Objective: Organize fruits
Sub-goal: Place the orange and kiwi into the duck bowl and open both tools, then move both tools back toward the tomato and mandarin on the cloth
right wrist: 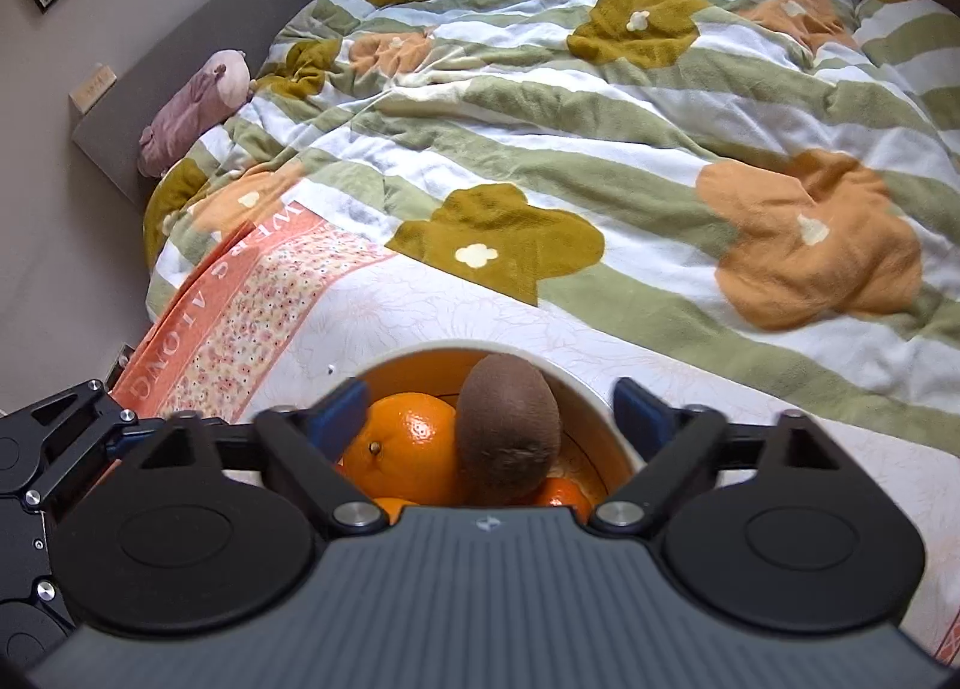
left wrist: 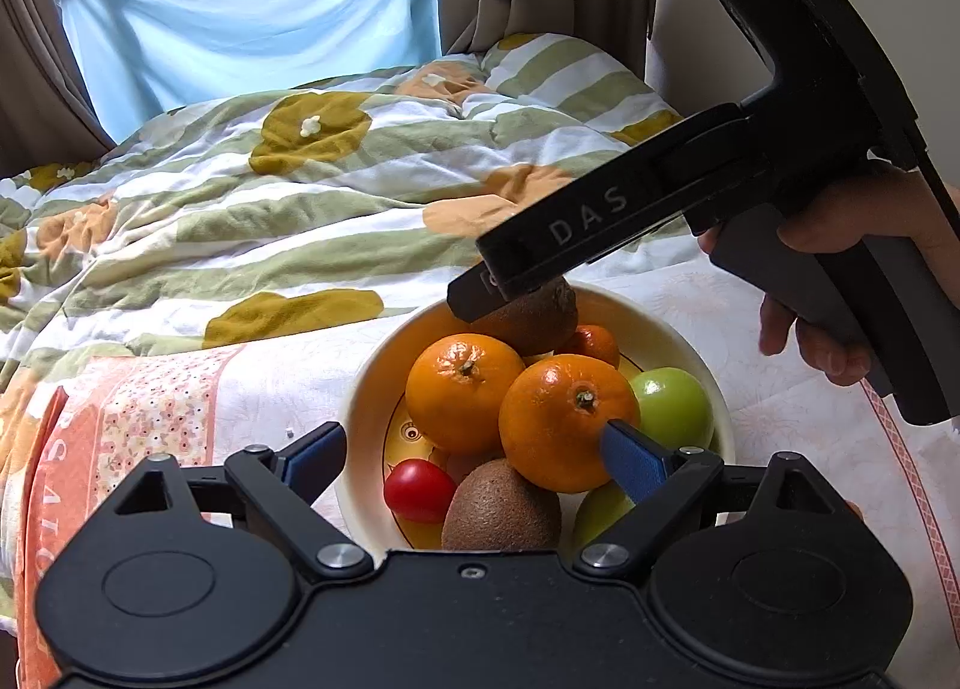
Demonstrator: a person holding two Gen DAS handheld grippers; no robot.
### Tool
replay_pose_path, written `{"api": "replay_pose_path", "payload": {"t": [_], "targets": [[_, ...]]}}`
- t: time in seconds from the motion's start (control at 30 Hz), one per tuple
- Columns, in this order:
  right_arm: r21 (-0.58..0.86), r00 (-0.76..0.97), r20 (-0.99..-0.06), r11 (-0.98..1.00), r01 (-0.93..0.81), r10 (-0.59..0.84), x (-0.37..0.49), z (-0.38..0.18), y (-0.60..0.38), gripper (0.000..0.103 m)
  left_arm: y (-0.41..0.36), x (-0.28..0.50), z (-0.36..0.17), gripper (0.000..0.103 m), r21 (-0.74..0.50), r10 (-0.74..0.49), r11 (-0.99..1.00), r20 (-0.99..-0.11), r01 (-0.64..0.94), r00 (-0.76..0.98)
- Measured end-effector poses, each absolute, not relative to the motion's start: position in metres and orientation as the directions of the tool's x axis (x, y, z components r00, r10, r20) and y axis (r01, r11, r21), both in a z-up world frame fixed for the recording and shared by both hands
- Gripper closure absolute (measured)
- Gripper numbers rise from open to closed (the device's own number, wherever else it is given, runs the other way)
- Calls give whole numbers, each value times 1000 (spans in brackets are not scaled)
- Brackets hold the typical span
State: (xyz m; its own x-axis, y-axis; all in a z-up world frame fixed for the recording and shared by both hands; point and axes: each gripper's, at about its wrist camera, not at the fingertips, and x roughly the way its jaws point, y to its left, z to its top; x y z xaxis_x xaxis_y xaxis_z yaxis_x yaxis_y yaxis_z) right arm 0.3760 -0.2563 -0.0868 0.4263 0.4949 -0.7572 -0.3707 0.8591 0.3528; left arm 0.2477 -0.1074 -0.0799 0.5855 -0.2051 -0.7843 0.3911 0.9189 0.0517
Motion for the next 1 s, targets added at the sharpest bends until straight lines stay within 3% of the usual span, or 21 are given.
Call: {"api": "replay_pose_path", "payload": {"t": [0.4, 1.0], "targets": [[300, 507, -737, 888, -349, 448, 354, -56, -258, 0, -92, 233, -62, 9, 61, -199, 927, -755, 369, 625], [139, 722, -669, 983, -117, 180, 210, 42, -251, 0, -37, 170, 11, 8, 57, -277, 918, -617, 393, 736]]}}
